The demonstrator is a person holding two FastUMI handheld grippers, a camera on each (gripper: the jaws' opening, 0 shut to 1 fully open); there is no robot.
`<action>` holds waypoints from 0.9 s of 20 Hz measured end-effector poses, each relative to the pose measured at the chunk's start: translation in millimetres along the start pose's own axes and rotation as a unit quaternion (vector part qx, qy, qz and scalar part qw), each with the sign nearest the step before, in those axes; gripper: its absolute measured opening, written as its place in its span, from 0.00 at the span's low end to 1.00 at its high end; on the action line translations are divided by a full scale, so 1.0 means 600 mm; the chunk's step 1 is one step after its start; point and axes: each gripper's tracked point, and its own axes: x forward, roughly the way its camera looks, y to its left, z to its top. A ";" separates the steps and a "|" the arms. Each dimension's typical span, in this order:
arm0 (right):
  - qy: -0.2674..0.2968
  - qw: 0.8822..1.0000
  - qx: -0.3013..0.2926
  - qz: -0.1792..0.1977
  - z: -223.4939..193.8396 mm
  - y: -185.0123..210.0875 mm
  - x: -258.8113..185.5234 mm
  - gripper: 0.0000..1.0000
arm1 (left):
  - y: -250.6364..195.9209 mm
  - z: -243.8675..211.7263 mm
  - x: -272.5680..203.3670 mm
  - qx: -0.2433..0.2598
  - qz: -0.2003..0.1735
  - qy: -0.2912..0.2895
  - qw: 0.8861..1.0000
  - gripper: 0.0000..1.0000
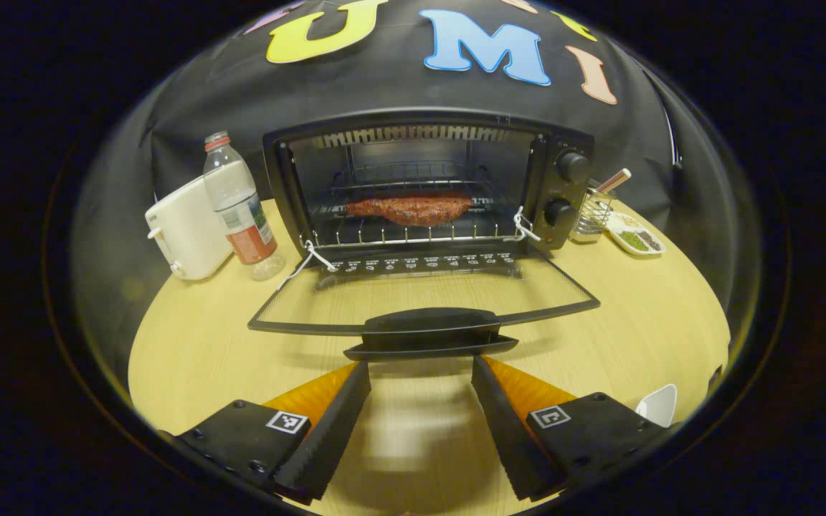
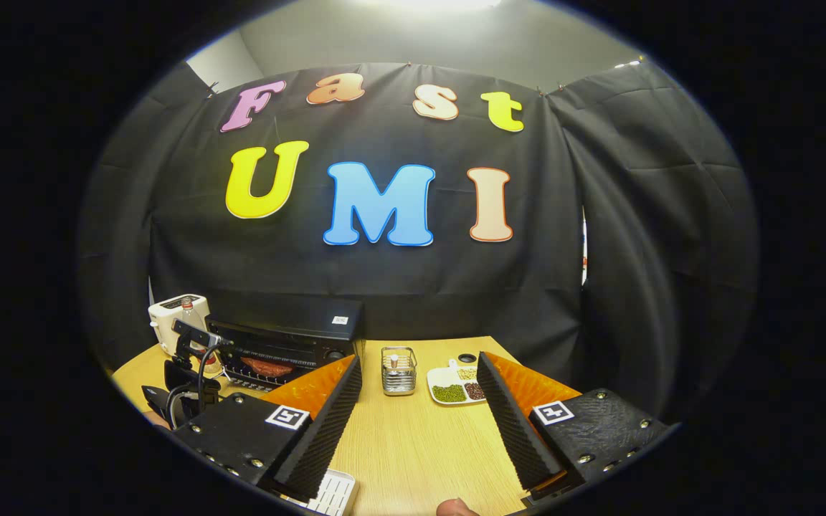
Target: Open the electric oven with the left hand, put the food in, and close the electric oven.
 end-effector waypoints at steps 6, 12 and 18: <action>0.003 1.000 -0.003 0.015 -0.003 0.017 0.006 0.98 | -0.001 0.024 -0.016 -0.008 -0.002 -0.023 1.000 0.91; 0.005 1.000 -0.006 0.016 -0.005 0.019 0.011 0.98 | 0.002 0.065 -0.040 -0.008 0.001 -0.059 0.998 0.97; 0.008 1.000 -0.004 0.014 -0.007 0.024 0.015 0.98 | 0.007 0.139 -0.063 0.010 0.002 -0.110 0.994 0.97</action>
